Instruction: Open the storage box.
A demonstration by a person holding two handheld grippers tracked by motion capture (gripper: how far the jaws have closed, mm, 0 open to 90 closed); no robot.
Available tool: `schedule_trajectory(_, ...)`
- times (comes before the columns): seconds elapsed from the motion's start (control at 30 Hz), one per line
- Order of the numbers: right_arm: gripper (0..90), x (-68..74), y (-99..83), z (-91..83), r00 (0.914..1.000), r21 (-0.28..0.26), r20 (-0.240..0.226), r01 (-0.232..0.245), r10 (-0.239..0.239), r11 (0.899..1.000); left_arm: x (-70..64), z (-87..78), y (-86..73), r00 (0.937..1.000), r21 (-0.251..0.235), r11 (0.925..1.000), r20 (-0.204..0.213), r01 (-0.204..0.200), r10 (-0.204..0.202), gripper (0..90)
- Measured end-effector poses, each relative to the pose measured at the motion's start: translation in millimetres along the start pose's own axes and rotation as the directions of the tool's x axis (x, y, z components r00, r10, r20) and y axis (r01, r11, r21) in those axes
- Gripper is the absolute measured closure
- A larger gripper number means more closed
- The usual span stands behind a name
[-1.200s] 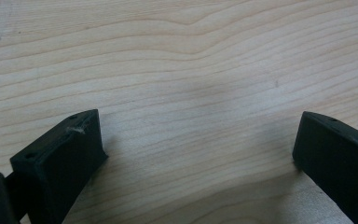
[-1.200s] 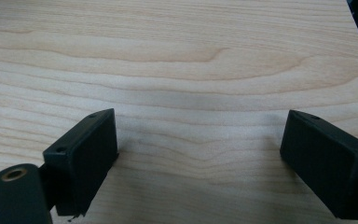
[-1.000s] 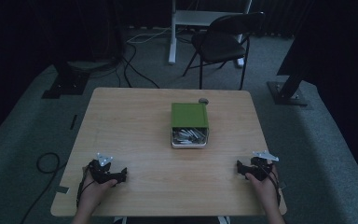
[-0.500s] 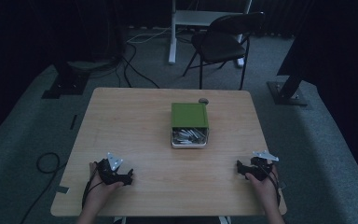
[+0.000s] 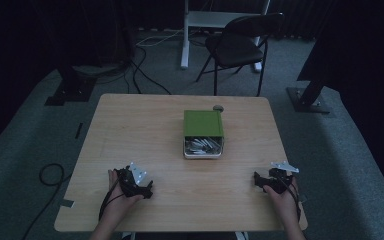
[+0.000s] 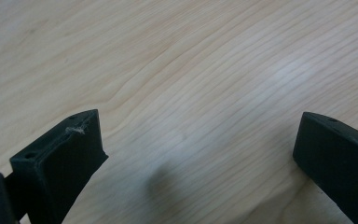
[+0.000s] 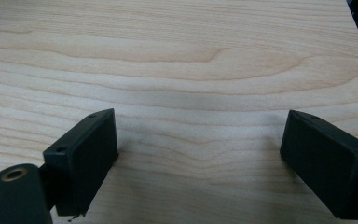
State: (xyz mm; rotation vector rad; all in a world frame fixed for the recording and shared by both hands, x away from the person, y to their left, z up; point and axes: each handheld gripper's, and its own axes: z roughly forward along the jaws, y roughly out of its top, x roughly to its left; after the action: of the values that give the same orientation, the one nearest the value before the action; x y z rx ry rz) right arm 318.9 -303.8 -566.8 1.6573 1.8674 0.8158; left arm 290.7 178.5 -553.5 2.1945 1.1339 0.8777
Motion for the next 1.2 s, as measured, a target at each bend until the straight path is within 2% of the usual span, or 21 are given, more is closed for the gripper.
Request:
schedule_trajectory(0.07, 10.4, 0.0, 0.0, 0.0, 1.0, 0.0, 0.0, 0.0, 0.0, 1.0, -3.1, -0.1, 2.9, 0.9996, -0.012, 0.9995, 0.003, -0.03, 0.03, 2.1)
schedule_trajectory(0.1, 10.4, 0.0, 0.0, 0.0, 1.0, 0.0, 0.0, 0.0, 0.0, 1.0, -5.6, 0.2, 5.4, 0.9987, -0.04, 0.9979, 0.009, -0.05, 0.05, 2.1)
schedule_trajectory(0.13, 10.4, 0.0, 0.0, 0.0, 1.0, 0.0, 0.0, 0.0, 0.0, 1.0, -5.6, 0.2, 5.4, 0.9987, -0.04, 0.9979, 0.009, -0.05, 0.05, 2.2)
schedule_trajectory(0.17, 10.4, 0.0, 0.0, 0.0, 1.0, 0.0, 0.0, 0.0, 0.0, 1.0, -7.8, 0.3, 8.0, 0.9971, -0.047, 0.996, -0.006, -0.076, 0.075, 2.2)
schedule_trajectory(0.3, 10.4, 0.0, 0.0, 0.0, 1.0, 0.0, 0.0, 0.0, 0.0, 1.0, -12.8, 0.2, 13.2, 0.994, -0.062, 0.9921, -0.017, -0.109, 0.108, 2.1)
schedule_trajectory(0.4, 10.4, 0.0, 0.0, 0.0, 1.0, 0.0, 0.0, 0.0, 0.0, 1.0, -19.1, 0.7, 18.2, 0.9898, -0.075, 0.9872, -0.032, -0.141, 0.139, 2.2)
schedule_trajectory(0.43, 10.4, 0.0, 0.0, 0.0, 1.0, 0.0, 0.0, 0.0, 0.0, 1.0, -23.3, 1.6, 21.4, 0.9865, -0.077, 0.9837, -0.033, -0.162, 0.16, 2.2)
schedule_trajectory(0.53, 10.4, 0.0, 0.0, 0.0, 1.0, 0.0, 0.0, 0.0, 0.0, 1.0, -27.1, 2.9, 24.2, 0.9844, -0.083, 0.9811, -0.033, -0.175, 0.173, 2.2)
schedule_trajectory(0.6, 10.4, 0.0, 0.0, 0.0, 1.0, 0.0, 0.0, 0.0, 0.0, 1.0, -30.9, 4.1, 27.0, 0.9801, -0.082, 0.9769, -0.033, -0.198, 0.196, 2.1)
schedule_trajectory(0.63, 10.4, 0.0, 0.0, 0.0, 1.0, 0.0, 0.0, 0.0, 0.0, 1.0, -34.7, 5.1, 30.2, 0.975, -0.081, 0.9718, -0.038, -0.222, 0.219, 2.1)
schedule_trajectory(0.73, 10.4, 0.0, 0.0, 0.0, 1.0, 0.0, 0.0, 0.0, 0.0, 1.0, -38.6, 6.4, 33.6, 0.9719, -0.085, 0.9683, -0.037, -0.235, 0.233, 2.1)
schedule_trajectory(0.77, 10.4, 0.0, 0.0, 0.0, 1.0, 0.0, 0.0, -0.001, 0.001, 1.0, -42.2, 8.2, 37.2, 0.9671, -0.094, 0.9626, -0.041, -0.254, 0.251, 2.1)
schedule_trajectory(0.8, 10.4, 0.0, 0.0, 0.0, 1.0, 0.0, 0.0, -0.001, 0.001, 1.0, -42.2, 8.2, 37.2, 0.9671, -0.094, 0.9626, -0.041, -0.254, 0.251, 2.2)
schedule_trajectory(0.83, 10.4, 0.0, 0.0, 0.0, 1.0, 0.0, 0.0, 0.0, 0.0, 1.0, -45.0, 10.9, 40.8, 0.9637, -0.108, 0.9576, -0.039, -0.267, 0.264, 2.2)
schedule_trajectory(0.87, 10.4, 0.0, 0.0, 0.0, 1.0, 0.0, 0.0, 0.0, 0.0, 1.0, -45.0, 10.9, 40.8, 0.9637, -0.108, 0.9576, -0.039, -0.267, 0.264, 2.1)
schedule_trajectory(0.9, 10.4, 0.0, 0.0, 0.0, 1.0, 0.0, 0.0, 0.0, 0.0, 1.0, -47.1, 13.4, 43.6, 0.9528, -0.102, 0.9476, -0.059, -0.303, 0.298, 2.1)
schedule_trajectory(1.0, 10.4, 0.0, 0.0, 0.0, 1.0, 0.0, 0.0, 0.0, 0.0, 1.0, -49.7, 15.4, 46.4, 0.9524, -0.103, 0.947, -0.052, -0.304, 0.3, 2.2)
schedule_trajectory(1.07, 10.4, 0.1, 0.0, 0.0, 1.0, 0.0, 0.0, -0.002, 0.002, 1.0, -52.6, 16.2, 49.6, 0.9478, -0.105, 0.9422, -0.057, -0.318, 0.314, 2.2)
schedule_trajectory(1.13, 10.4, 0.1, 0.0, 0.1, 1.0, 0.0, 0.0, -0.001, 0.001, 1.0, -56.1, 15.7, 53.5, 0.9476, -0.12, 0.94, -0.05, -0.319, 0.315, 2.2)
schedule_trajectory(1.17, 10.4, 0.1, 0.0, 0.1, 1.0, 0.0, 0.0, -0.002, 0.002, 1.0, -59.9, 15.0, 57.5, 0.9421, -0.132, 0.9329, -0.052, -0.335, 0.331, 2.1)
schedule_trajectory(1.2, 10.4, 0.1, 0.0, 0.1, 1.0, 0.0, 0.0, -0.002, 0.002, 1.0, -59.9, 15.0, 57.5, 0.9421, -0.132, 0.9329, -0.052, -0.335, 0.331, 2.2)
